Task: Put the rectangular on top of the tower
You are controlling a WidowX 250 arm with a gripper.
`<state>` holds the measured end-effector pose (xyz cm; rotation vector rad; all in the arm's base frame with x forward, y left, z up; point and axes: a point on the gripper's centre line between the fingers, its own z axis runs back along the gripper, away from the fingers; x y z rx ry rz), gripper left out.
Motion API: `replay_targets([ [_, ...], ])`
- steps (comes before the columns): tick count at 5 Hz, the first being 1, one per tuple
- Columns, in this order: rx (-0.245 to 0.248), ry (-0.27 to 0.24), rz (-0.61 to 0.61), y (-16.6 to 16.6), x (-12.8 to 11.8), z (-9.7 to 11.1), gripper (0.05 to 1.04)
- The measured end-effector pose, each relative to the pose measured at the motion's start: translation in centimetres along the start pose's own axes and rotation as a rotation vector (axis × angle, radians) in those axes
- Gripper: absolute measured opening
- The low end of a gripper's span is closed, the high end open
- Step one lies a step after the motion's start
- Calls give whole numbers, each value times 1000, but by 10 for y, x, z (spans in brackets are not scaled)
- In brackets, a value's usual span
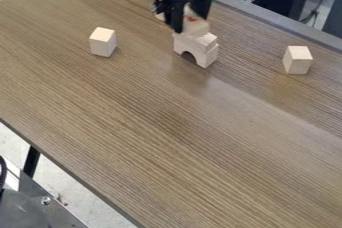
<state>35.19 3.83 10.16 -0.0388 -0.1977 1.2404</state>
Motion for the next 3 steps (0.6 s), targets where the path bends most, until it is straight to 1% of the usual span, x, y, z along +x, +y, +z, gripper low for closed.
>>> replay_targets([
  [1,-37,-26,42,-15,-3,7,562],
  [2,-35,-30,156,-18,-3,-3,562],
  [3,-54,-33,211,-22,-1,-10,562],
])
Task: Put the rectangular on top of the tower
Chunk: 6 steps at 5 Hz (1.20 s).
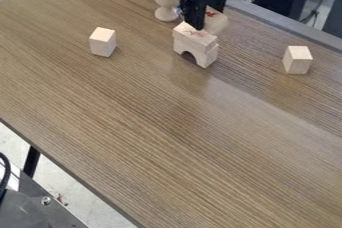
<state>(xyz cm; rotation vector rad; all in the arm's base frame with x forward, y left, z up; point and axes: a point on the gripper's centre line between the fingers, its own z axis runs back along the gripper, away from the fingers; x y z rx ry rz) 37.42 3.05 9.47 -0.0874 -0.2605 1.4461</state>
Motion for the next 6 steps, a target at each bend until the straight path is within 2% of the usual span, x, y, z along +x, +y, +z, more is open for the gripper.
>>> replay_targets([
  [2,26,0,49,2,4,-17,562],
  [3,12,-1,56,-2,5,-15,562],
  [4,26,1,54,0,4,-20,562],
  [6,21,-8,75,-1,14,-21,562],
])
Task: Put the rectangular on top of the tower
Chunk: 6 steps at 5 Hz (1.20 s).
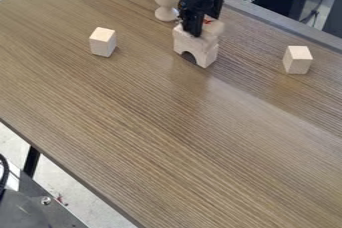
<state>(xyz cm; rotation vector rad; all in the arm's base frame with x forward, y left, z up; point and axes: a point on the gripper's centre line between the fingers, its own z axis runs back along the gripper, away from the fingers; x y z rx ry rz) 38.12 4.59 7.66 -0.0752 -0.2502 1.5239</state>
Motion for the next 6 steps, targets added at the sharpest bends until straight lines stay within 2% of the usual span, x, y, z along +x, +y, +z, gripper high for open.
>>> replay_targets([
  [1,7,-1,7,-1,3,-4,622],
  [2,12,7,26,-4,6,-2,911],
  [3,7,16,28,-5,5,-2,1011],
  [5,13,15,-13,-4,4,-1,998],
  [6,9,-7,-124,-17,5,20,998],
])
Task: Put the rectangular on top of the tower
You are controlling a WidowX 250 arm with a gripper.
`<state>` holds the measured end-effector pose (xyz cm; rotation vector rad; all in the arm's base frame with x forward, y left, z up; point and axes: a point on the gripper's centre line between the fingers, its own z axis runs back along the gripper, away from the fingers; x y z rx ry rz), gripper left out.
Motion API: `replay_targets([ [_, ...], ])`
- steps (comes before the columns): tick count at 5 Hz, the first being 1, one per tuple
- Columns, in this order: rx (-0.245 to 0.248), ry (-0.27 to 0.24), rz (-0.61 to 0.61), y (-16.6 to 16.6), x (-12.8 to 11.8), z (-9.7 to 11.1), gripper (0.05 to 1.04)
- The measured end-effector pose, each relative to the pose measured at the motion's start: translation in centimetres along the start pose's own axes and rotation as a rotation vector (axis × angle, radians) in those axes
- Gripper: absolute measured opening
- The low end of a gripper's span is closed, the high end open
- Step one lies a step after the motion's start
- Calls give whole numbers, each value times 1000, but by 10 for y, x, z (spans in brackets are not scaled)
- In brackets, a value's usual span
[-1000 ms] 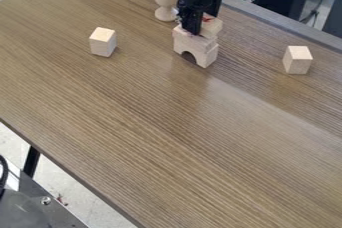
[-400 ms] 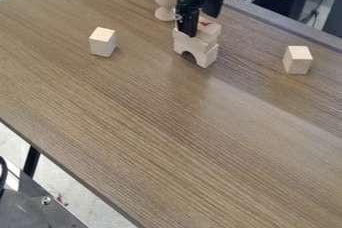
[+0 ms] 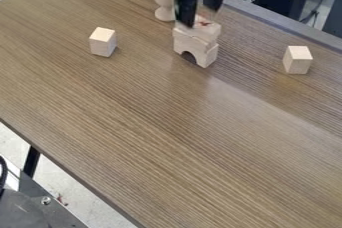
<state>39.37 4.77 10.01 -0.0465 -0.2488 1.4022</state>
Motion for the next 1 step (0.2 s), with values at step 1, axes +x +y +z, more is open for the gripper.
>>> replay_targets([
  [1,-29,0,-141,-22,-9,32,999],
])
